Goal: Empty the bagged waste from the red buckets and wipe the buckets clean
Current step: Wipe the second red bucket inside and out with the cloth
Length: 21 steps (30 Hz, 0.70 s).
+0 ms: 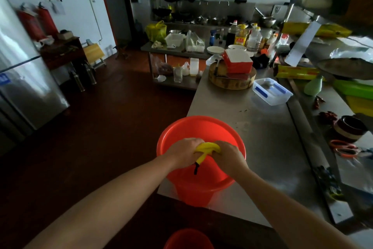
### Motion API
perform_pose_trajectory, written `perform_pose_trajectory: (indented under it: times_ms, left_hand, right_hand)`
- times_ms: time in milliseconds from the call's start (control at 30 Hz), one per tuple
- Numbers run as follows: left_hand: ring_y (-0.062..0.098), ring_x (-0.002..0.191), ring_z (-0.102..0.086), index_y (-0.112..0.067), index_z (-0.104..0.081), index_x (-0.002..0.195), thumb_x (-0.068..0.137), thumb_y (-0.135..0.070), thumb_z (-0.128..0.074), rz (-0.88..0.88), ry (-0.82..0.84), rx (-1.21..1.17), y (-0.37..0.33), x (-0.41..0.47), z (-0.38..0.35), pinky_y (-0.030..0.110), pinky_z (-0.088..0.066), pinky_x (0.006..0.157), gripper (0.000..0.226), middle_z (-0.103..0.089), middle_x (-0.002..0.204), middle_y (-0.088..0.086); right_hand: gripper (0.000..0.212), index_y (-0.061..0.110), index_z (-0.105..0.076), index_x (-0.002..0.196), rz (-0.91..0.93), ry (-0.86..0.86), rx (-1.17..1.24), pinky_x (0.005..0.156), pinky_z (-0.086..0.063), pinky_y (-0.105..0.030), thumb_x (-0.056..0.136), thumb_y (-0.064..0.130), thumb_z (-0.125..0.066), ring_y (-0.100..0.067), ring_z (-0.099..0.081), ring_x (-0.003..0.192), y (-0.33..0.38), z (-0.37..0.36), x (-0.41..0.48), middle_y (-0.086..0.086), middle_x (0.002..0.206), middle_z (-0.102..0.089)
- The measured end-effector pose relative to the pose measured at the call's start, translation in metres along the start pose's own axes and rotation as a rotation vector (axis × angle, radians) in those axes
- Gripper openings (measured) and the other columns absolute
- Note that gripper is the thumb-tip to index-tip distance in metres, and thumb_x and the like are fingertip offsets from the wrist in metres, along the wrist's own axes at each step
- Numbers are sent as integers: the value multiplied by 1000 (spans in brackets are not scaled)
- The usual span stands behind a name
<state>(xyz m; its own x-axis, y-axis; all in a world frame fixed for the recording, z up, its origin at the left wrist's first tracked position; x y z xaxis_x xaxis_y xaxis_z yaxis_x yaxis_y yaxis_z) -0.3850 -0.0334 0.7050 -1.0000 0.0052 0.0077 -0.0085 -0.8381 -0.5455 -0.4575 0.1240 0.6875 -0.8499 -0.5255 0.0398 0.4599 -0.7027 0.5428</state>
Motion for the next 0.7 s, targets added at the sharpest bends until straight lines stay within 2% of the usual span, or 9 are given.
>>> perform_pose_trajectory:
  times_ms: [67, 133, 200, 267, 367, 433, 500, 600, 700]
  left_hand:
    - [25, 125, -53, -27, -53, 137, 87, -54, -51, -4, 201, 150, 12, 2, -4, 45, -43, 104, 56, -57, 135, 1]
    - [20, 145, -31, -33, -37, 151, 91, -60, -50, -41, 320, 342, 31, 10, -1, 47, -26, 119, 67, -39, 157, -3]
    - [17, 153, -14, -30, -30, 157, 98, -58, -46, -81, 297, 381, 47, 21, 10, 46, -14, 124, 66, -27, 164, -2]
    - [18, 154, -9, -26, -31, 157, 101, -56, -42, -128, 236, 382, 62, 37, 21, 44, -10, 125, 65, -25, 165, -1]
    - [19, 155, -6, -25, -28, 158, 102, -51, -42, -234, 199, 515, 84, 59, 24, 45, -8, 125, 63, -21, 166, 1]
    - [22, 155, -5, -25, -26, 159, 101, -39, -44, -295, 185, 618, 96, 72, 23, 47, -7, 125, 62, -18, 167, 3]
    - [21, 155, -6, -26, -32, 156, 101, -37, -43, -322, 211, 636, 105, 76, 20, 49, -5, 125, 58, -21, 166, 2]
    - [15, 153, -16, -26, -43, 150, 101, -51, -38, -455, 362, 625, 113, 62, 13, 49, -3, 125, 55, -37, 159, -4]
    - [12, 147, -31, -26, -42, 151, 91, -80, -24, -542, 617, 587, 116, 27, 4, 43, -13, 125, 83, -44, 155, -4]
  right_hand:
    - [14, 27, -65, 98, -10, 49, -112, 64, -41, -33, 90, 36, -59, -27, -66, 93, 3, -4, 5, 1, 99, -70]
    - [16, 25, -64, 98, -32, 94, -162, 64, -43, -33, 90, 37, -57, -28, -66, 93, 3, -9, 7, -1, 100, -71]
    - [16, 26, -65, 98, -57, 116, -177, 68, -50, -36, 89, 35, -56, -27, -67, 93, 2, -13, 5, 0, 101, -71]
    - [17, 29, -65, 101, -110, 121, -198, 70, -54, -37, 88, 35, -56, -25, -67, 92, 1, -19, 4, 3, 101, -70]
    - [20, 38, -64, 108, -191, 119, -220, 67, -54, -35, 90, 35, -54, -21, -67, 87, 3, -30, 2, 8, 100, -68]
    - [16, 39, -63, 103, -234, 85, -232, 64, -53, -33, 91, 36, -53, -19, -66, 83, 7, -32, 5, 9, 98, -68]
    - [10, 38, -61, 95, -287, 60, -234, 64, -53, -35, 90, 35, -53, -20, -66, 81, 11, -33, 5, 9, 96, -67]
    - [13, 34, -62, 97, -349, 16, -261, 58, -47, -31, 87, 37, -54, -21, -64, 78, 11, -34, -4, 9, 93, -66]
    - [13, 35, -60, 95, -380, -23, -295, 47, -31, -25, 86, 33, -51, -18, -55, 68, 10, -32, -14, 12, 86, -59]
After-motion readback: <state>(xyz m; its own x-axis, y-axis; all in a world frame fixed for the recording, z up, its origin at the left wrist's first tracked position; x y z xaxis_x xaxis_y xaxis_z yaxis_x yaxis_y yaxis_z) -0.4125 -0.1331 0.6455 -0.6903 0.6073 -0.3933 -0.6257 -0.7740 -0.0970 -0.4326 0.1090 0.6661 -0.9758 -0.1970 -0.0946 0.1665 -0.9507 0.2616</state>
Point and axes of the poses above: each hand's wrist, its own x-axis towards the middle knuckle, its own z-axis out of the back of the hand, y = z × x, the point moved 5 cm from there along x, towards the middle knuckle
